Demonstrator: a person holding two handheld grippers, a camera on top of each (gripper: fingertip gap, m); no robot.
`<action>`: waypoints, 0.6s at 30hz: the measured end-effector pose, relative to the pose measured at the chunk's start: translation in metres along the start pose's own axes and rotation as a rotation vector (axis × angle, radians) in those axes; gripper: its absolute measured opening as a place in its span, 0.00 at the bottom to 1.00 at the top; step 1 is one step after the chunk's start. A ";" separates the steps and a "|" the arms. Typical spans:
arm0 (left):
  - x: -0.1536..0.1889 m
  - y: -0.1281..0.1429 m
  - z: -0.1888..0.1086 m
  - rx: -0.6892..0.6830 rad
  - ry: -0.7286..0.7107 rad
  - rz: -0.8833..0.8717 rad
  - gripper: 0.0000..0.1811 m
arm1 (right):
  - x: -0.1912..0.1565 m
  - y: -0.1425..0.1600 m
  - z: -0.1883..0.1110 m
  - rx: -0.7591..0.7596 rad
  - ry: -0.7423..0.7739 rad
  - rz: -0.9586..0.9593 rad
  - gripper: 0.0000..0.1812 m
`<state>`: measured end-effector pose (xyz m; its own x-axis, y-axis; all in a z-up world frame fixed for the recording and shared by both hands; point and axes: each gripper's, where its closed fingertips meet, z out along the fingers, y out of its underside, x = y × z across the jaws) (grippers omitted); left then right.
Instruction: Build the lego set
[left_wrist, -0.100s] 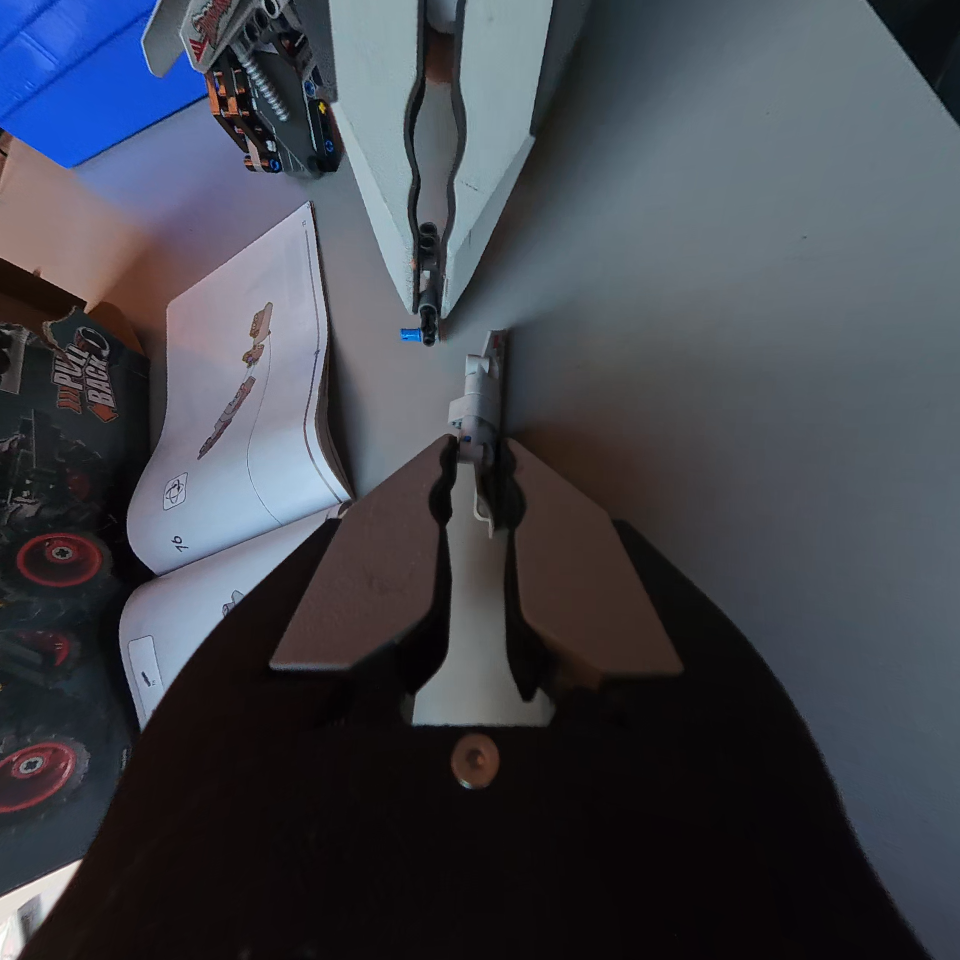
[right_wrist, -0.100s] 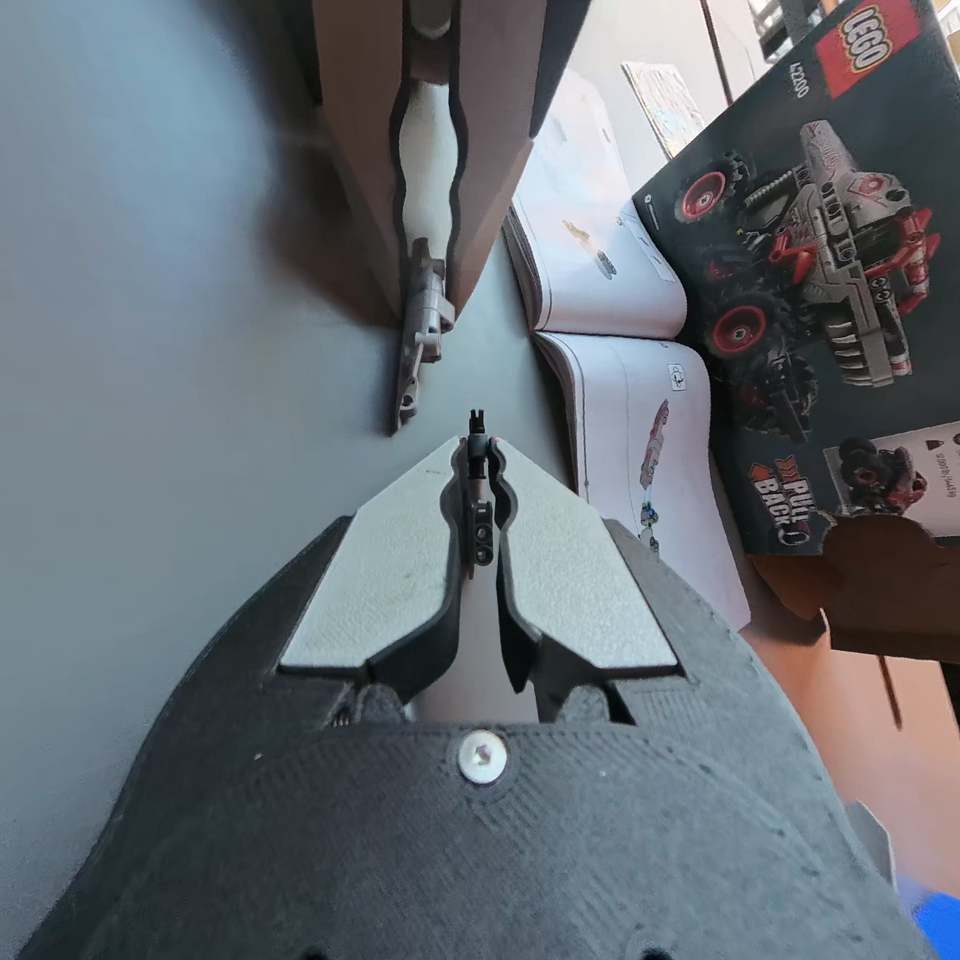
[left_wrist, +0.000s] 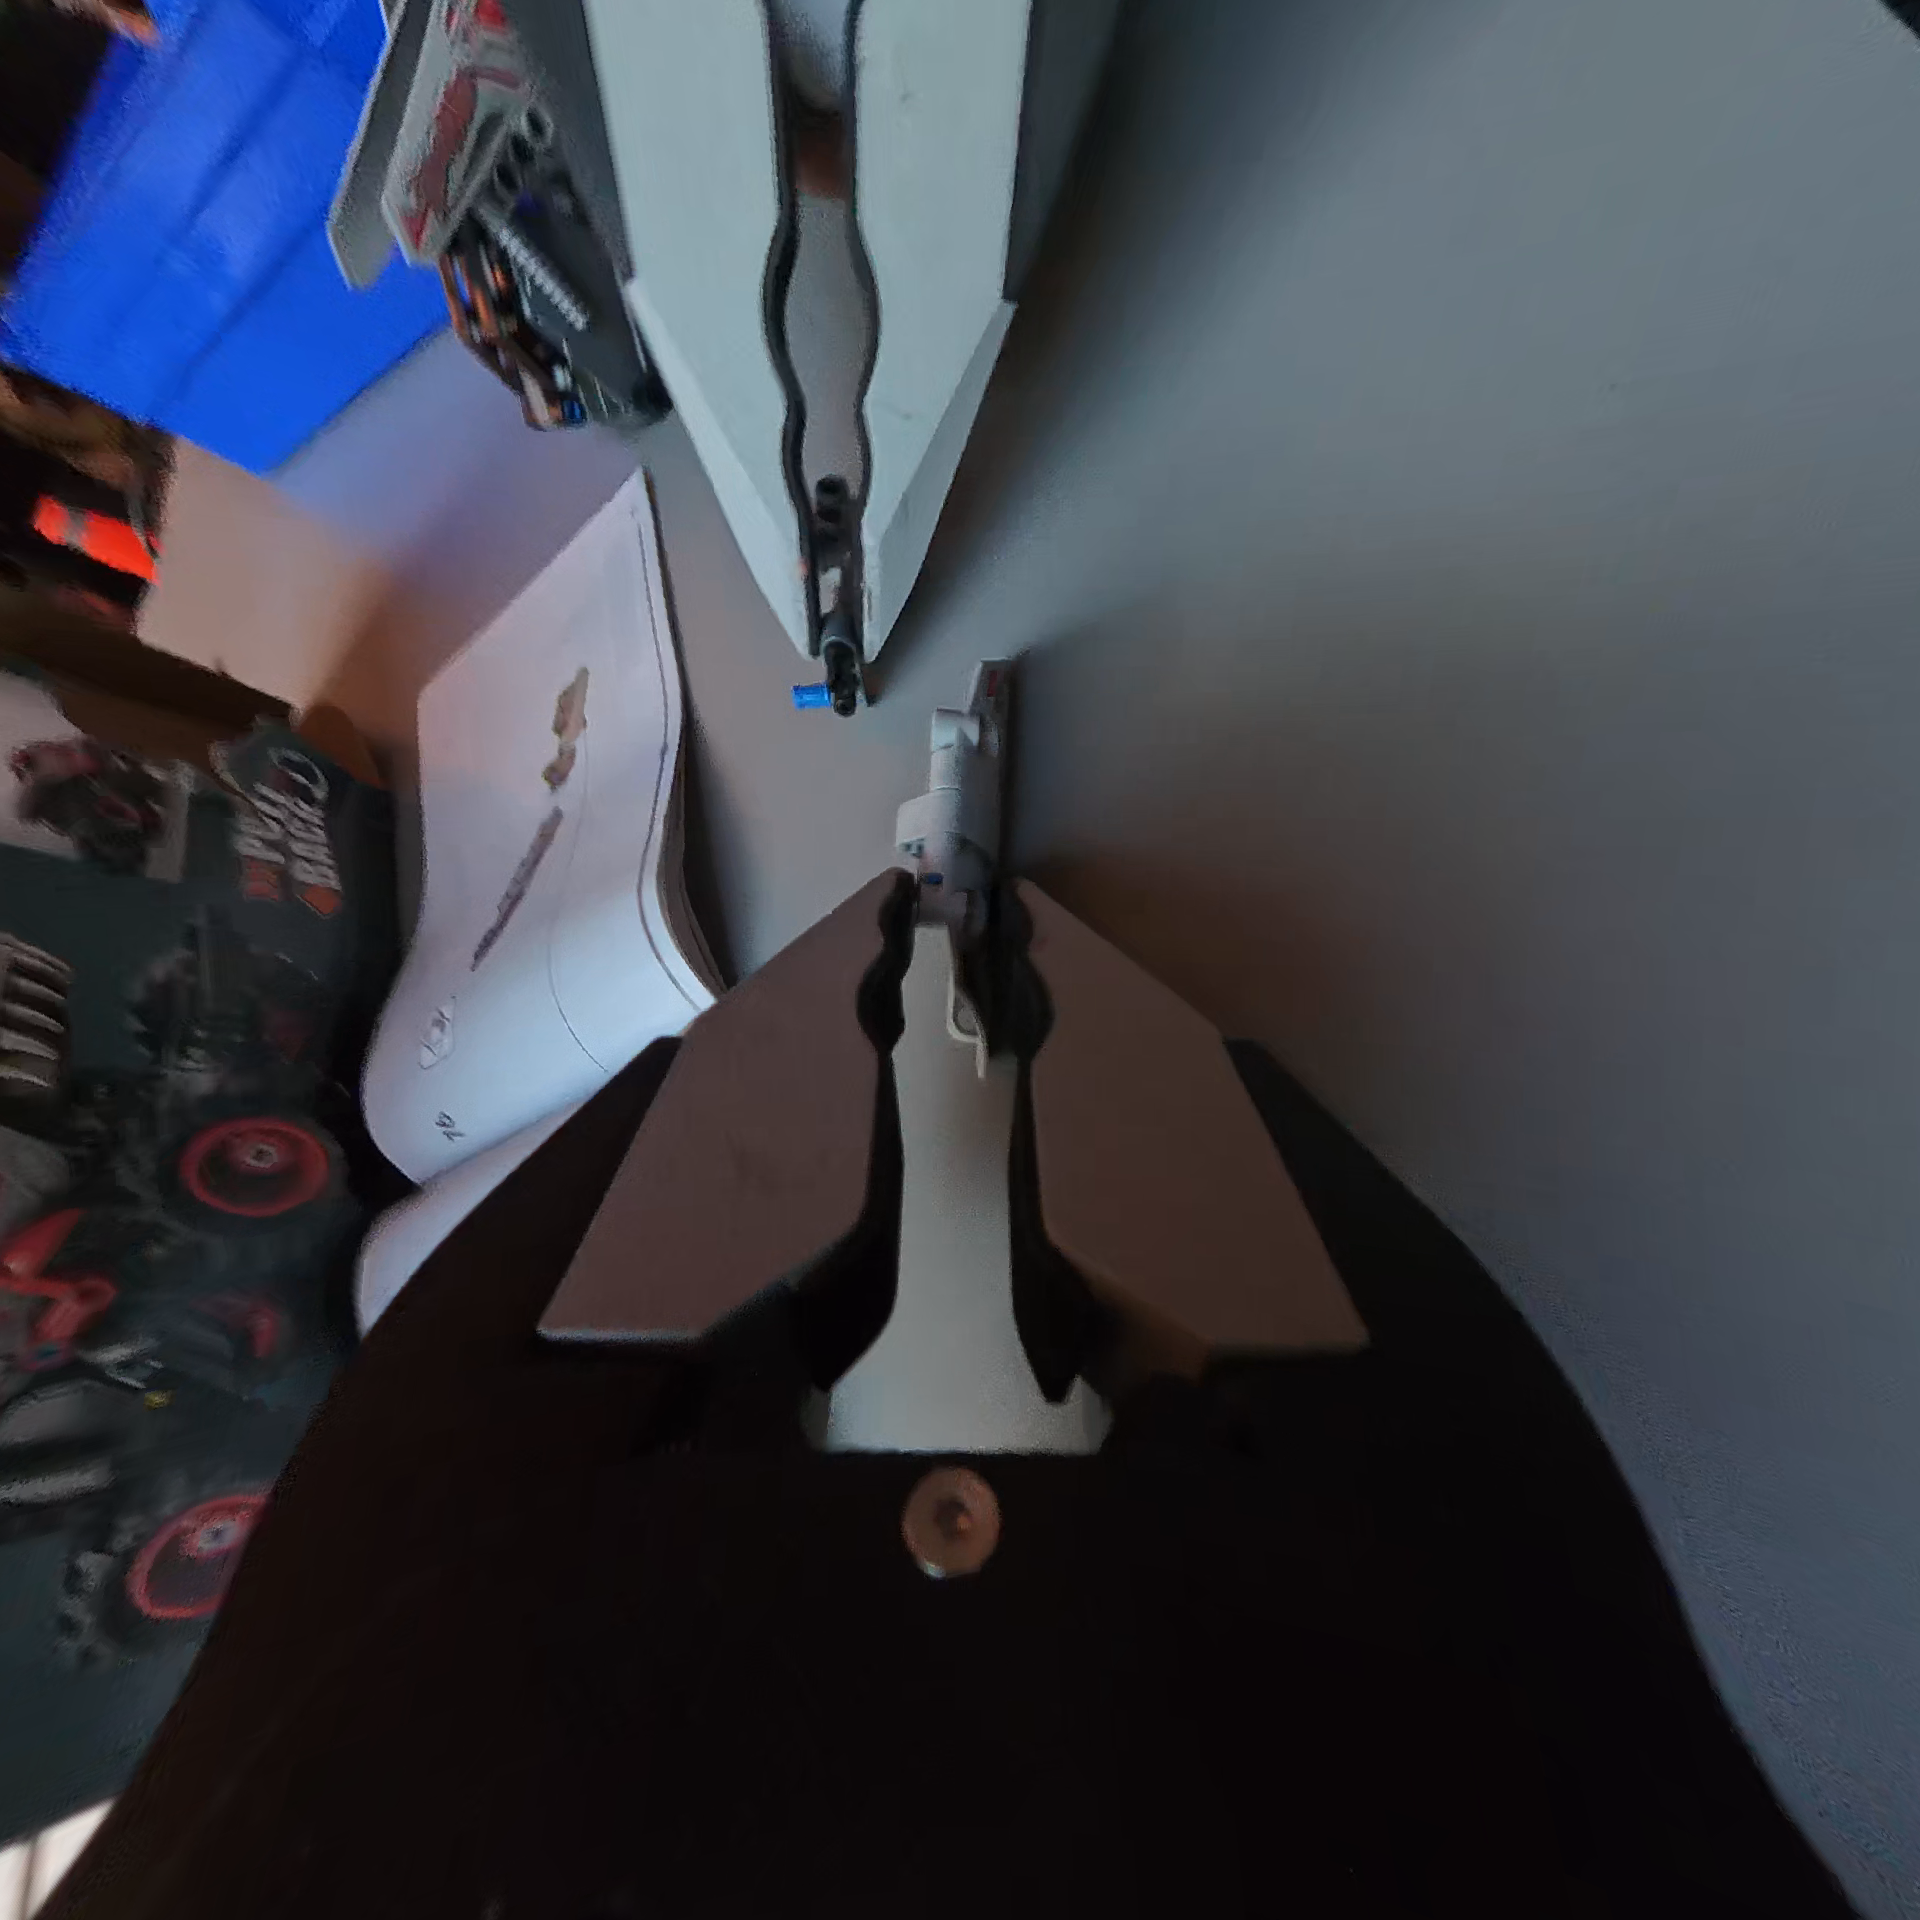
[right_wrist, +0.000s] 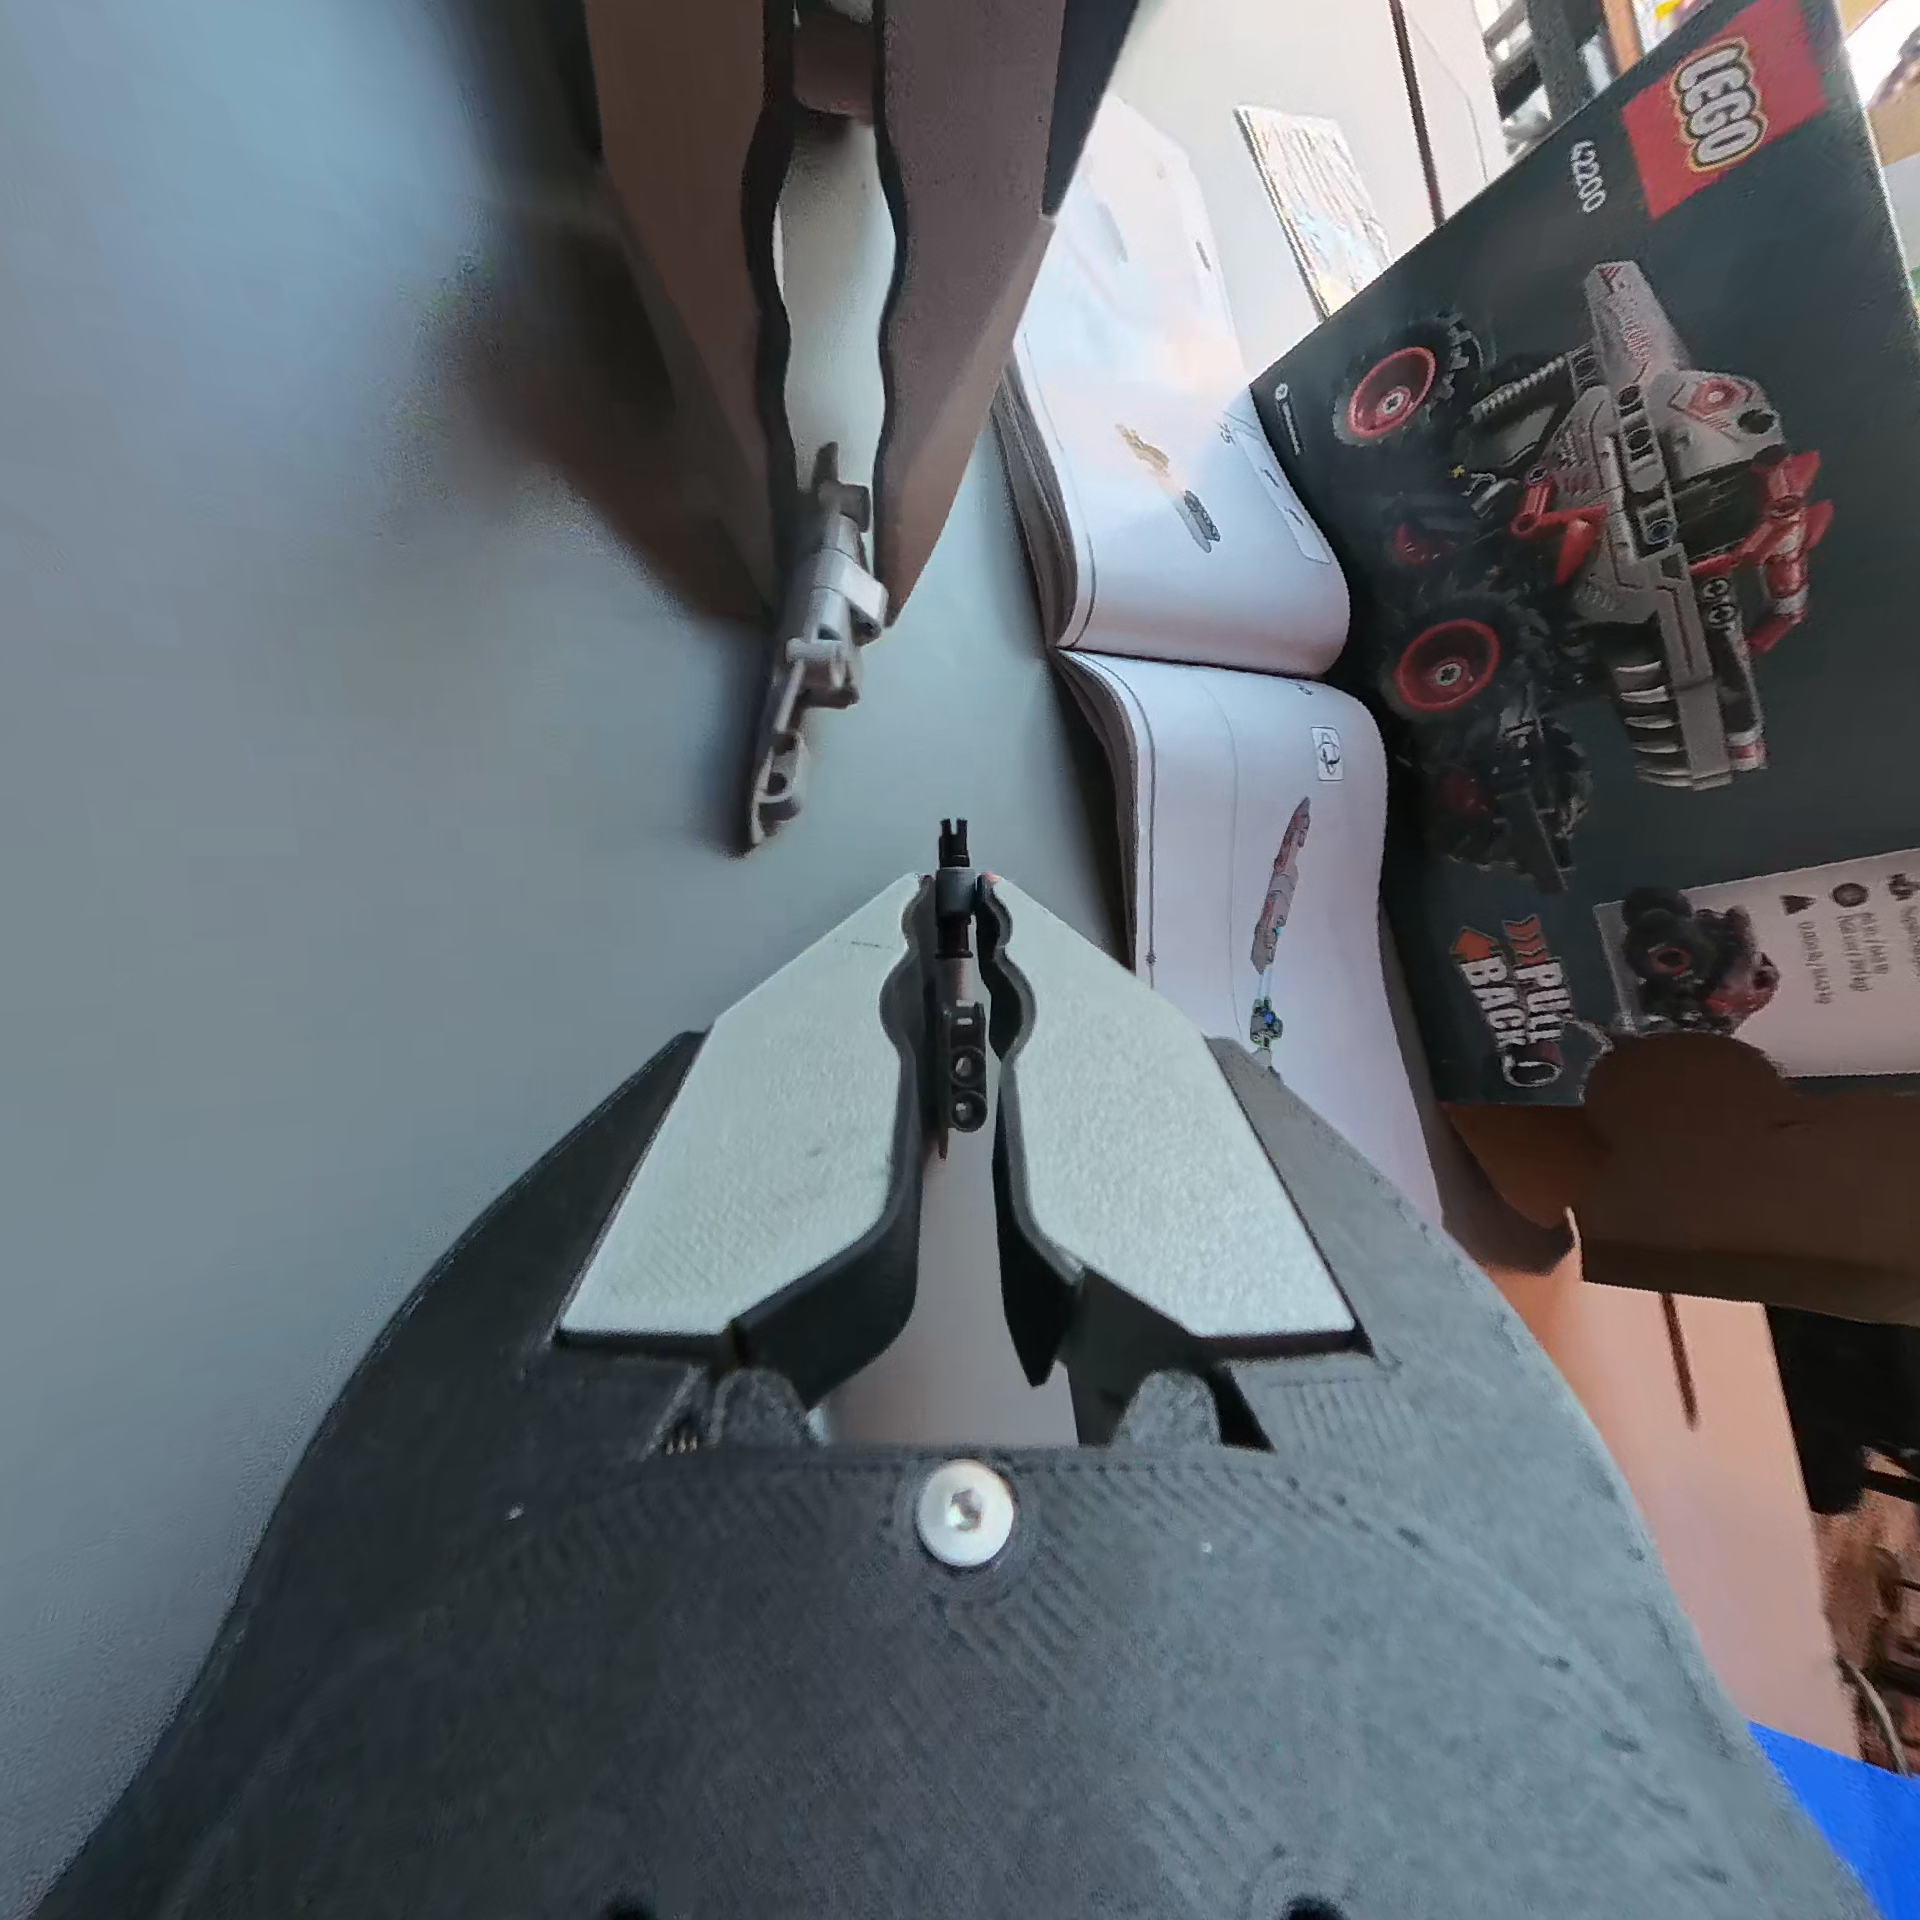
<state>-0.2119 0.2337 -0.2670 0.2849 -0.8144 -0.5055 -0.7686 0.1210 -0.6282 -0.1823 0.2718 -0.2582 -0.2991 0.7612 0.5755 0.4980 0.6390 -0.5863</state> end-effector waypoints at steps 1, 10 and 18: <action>0.002 -0.002 0.000 0.013 -0.015 0.047 0.07 | 0.000 0.000 0.000 -0.004 0.007 -0.014 0.02; -0.004 -0.006 -0.002 0.002 -0.120 0.200 0.07 | 0.000 0.000 -0.002 -0.021 0.047 -0.099 0.02; -0.027 -0.046 -0.030 0.225 -0.262 0.232 0.07 | 0.009 0.002 -0.006 -0.046 0.116 -0.158 0.02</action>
<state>-0.2009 0.2331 -0.2068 0.2772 -0.5823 -0.7642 -0.6934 0.4294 -0.5787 -0.1787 0.2788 -0.2507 -0.2822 0.6323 0.7215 0.4901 0.7415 -0.4582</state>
